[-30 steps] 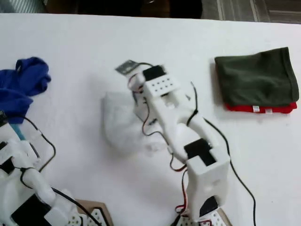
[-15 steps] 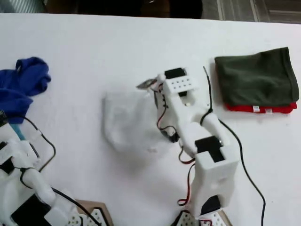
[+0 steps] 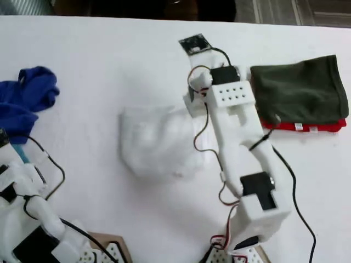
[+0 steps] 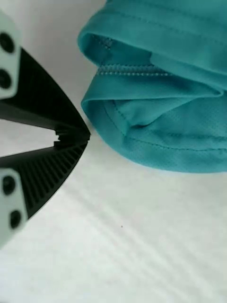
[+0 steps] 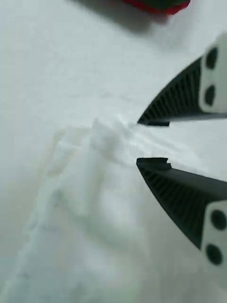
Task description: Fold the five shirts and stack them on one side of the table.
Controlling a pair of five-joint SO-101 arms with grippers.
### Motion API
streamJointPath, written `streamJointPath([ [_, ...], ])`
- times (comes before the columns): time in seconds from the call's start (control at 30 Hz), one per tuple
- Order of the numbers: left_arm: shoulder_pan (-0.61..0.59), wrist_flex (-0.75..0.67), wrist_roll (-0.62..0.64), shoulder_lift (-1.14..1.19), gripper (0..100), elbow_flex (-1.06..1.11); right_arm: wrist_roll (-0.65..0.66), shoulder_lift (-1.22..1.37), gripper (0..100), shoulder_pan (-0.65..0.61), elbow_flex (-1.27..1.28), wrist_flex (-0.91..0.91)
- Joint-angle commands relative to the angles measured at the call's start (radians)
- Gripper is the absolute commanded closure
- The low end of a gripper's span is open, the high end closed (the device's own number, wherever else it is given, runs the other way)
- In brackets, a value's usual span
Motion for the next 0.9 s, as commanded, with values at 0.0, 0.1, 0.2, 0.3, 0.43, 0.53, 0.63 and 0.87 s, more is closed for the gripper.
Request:
streamJointPath([
  [0.0,-0.006,-0.011,0.009,-0.035,97,-0.002,-0.054,0.094,76.9,0.007,-0.012,-0.071],
  [0.1,-0.006,-0.011,0.009,-0.035,97,-0.002,-0.054,0.182,80.6,0.007,-0.012,-0.085],
  [0.2,-0.006,-0.011,0.009,-0.035,97,-0.002,-0.054,0.228,83.4,0.008,-0.012,-0.085],
  [0.3,-0.006,-0.011,0.009,-0.035,97,-0.002,-0.052,0.237,87.0,0.022,-0.012,-0.084],
  [0.43,-0.006,-0.011,0.009,-0.035,97,-0.002,-0.052,0.222,98.4,0.062,-0.038,-0.079],
  [0.53,-0.006,-0.011,0.009,-0.035,97,-0.002,-0.055,0.189,97.8,0.104,-0.071,-0.079],
  [0.63,-0.006,-0.011,0.009,-0.035,97,-0.002,-0.051,0.154,97.8,0.116,-0.109,-0.077],
  [0.87,-0.006,-0.011,0.009,-0.035,97,-0.002,0.126,0.119,97.8,0.053,-0.189,-0.053],
])
